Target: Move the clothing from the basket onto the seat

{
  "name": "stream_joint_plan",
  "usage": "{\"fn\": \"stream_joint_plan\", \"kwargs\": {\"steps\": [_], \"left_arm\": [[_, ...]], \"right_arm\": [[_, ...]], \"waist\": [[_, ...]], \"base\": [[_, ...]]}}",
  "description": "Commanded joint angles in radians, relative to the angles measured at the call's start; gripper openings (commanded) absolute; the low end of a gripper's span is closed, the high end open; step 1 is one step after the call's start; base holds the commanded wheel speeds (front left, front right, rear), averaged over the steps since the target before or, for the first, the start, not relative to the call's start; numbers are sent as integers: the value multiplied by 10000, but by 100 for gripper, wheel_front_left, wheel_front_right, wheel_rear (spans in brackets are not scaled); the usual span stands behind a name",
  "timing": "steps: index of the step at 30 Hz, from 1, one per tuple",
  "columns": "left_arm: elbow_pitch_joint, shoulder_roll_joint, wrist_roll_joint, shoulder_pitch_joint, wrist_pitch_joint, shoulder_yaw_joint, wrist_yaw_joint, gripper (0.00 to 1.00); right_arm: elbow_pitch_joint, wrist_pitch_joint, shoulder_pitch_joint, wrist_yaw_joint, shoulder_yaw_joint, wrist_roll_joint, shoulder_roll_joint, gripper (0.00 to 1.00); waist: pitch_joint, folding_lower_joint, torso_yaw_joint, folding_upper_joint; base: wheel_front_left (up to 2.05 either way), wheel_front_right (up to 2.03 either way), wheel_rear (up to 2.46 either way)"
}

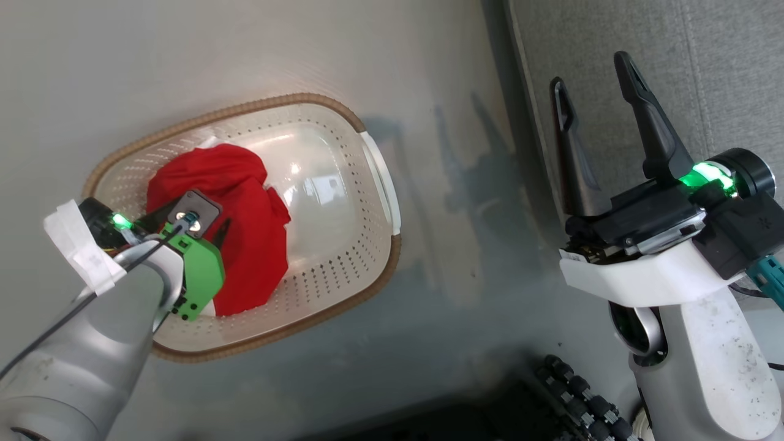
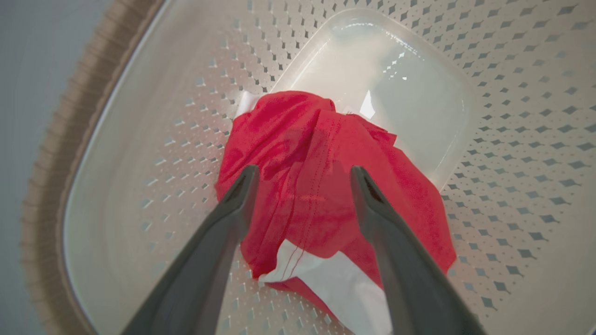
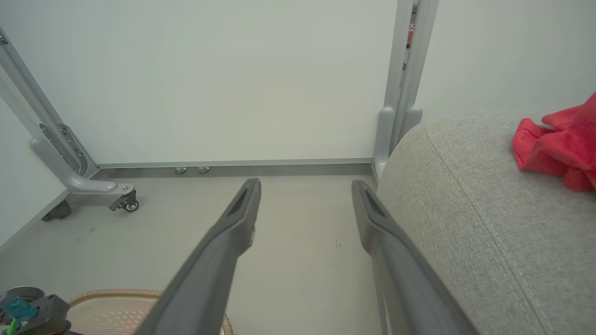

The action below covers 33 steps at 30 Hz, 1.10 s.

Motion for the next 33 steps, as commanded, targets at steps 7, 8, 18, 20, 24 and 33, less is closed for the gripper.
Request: {"fn": "stream_joint_plan", "kwargs": {"steps": [7,8,18,20,24,33], "left_arm": [[544,266,-226,-819,489,-773,14,100],[579,280,-222,-877,520,-877,14,100],[955,258,-188,-1453,1253,-1815,14,100],[998,216,-263,-1531,1353,-1875,14,100],[1064,90,-203,-1608,1573,-2050,14,100],[1207,-218,145,-1705,2188,-2282,14,37]], "right_arm": [[-415,-13,-188,-10,31,28,-15,100],[-457,-13,-187,-10,36,33,-13,100],[-931,-13,-19,-10,27,-62,-15,100],[-1053,-13,55,-10,3,-115,-15,100],[-1298,-13,225,-10,-16,-236,-15,100],[-1630,-13,559,-10,-40,-414,-15,100]], "waist": [[1206,-1,-339,84],[1270,-1,-348,84],[1873,-1,-407,84],[1977,-1,-396,84],[2140,-1,-373,84],[2326,-1,-349,84]], "base": [[0,0,0],[0,0,0],[0,0,0],[0,0,0],[0,0,0],[0,0,0]]}}
